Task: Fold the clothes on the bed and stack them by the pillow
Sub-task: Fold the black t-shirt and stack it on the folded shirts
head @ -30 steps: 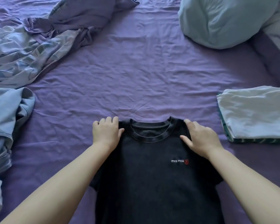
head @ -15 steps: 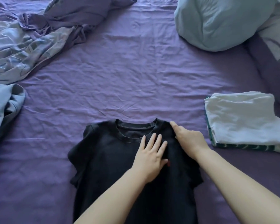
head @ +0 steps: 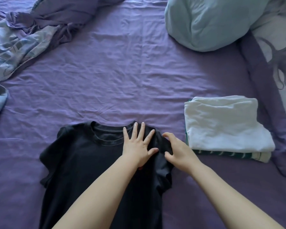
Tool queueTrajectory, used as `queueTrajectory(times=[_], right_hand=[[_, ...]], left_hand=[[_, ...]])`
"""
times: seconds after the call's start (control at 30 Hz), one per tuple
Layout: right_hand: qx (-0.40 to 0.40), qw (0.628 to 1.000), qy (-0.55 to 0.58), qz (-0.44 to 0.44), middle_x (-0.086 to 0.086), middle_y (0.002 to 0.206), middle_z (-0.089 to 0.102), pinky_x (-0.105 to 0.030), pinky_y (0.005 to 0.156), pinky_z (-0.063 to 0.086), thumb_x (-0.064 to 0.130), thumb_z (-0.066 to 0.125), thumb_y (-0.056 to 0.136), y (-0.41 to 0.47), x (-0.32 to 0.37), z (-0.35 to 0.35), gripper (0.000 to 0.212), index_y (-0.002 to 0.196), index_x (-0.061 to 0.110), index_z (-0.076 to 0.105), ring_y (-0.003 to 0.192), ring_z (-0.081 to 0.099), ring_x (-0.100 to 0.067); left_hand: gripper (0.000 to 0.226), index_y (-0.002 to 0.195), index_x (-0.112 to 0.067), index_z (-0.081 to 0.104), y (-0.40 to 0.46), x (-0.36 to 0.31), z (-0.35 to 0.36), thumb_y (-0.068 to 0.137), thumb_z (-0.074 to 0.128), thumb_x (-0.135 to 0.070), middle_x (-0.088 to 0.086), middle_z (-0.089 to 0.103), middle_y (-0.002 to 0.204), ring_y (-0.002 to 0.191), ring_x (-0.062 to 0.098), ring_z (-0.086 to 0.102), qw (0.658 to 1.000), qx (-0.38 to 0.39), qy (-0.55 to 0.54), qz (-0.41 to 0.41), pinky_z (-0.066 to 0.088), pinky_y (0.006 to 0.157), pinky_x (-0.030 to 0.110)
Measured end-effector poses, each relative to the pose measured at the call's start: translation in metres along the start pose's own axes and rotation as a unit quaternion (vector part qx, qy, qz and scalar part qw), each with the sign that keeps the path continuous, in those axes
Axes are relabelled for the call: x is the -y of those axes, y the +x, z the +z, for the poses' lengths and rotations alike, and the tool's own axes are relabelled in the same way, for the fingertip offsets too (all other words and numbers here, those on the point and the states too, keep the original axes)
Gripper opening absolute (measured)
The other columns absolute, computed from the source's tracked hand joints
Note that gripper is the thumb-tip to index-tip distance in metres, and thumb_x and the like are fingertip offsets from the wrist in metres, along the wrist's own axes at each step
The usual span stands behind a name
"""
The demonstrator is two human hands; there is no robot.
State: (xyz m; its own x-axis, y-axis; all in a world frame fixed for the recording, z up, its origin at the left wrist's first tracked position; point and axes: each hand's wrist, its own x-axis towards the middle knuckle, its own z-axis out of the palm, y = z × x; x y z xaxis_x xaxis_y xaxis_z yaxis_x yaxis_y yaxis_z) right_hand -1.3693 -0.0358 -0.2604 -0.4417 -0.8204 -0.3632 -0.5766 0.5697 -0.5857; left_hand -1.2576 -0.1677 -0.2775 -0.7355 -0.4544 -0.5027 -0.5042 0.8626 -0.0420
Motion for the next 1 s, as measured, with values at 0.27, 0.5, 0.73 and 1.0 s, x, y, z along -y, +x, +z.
queueTrajectory(times=[0.27,0.5,0.73,1.0], right_hand=[[-0.116,0.961,0.220,0.121,0.009,0.120,0.060,-0.025,0.085,0.043,0.041,0.073,0.075,-0.043,0.036,0.026,0.091,0.145,0.028,0.017,0.113,0.056,-0.014],[-0.144,0.985,0.066,0.063,0.008,0.122,0.059,-0.033,0.090,0.047,0.047,0.061,0.070,-0.058,0.061,0.059,0.085,0.144,0.023,0.026,0.112,0.053,-0.015],[-0.167,0.980,-0.107,-0.004,-0.002,0.098,0.065,-0.029,0.051,0.051,0.017,0.087,0.043,-0.070,0.060,0.090,0.090,0.124,0.013,0.047,0.071,0.060,-0.019],[-0.096,0.969,-0.227,0.001,-0.022,0.131,0.054,-0.047,0.099,0.027,0.050,0.066,0.066,-0.081,0.069,0.130,0.081,0.124,-0.004,0.051,0.122,0.042,-0.031]], left_hand=[[0.034,0.105,-0.027,0.065,-0.024,-0.021,-0.025,0.092,0.045,-0.051,-0.002,0.064,0.105,0.099,0.020,0.059,0.898,-0.053,-0.422,-0.113,0.048,0.084,0.033],[0.069,0.146,-0.017,0.032,0.002,-0.011,-0.052,0.083,0.061,-0.016,0.006,0.051,0.138,0.123,0.020,0.050,0.891,0.046,-0.443,-0.087,0.038,0.096,0.024],[0.068,0.141,-0.025,0.041,0.020,0.007,-0.044,0.083,0.040,0.010,0.000,0.061,0.107,0.092,0.015,0.056,0.898,0.017,-0.439,-0.013,0.042,0.078,0.019],[0.039,0.098,-0.018,0.067,0.003,0.004,-0.014,0.062,0.080,-0.012,0.002,0.064,0.099,0.089,0.026,0.058,0.936,-0.300,-0.086,0.160,0.049,0.070,0.034]])
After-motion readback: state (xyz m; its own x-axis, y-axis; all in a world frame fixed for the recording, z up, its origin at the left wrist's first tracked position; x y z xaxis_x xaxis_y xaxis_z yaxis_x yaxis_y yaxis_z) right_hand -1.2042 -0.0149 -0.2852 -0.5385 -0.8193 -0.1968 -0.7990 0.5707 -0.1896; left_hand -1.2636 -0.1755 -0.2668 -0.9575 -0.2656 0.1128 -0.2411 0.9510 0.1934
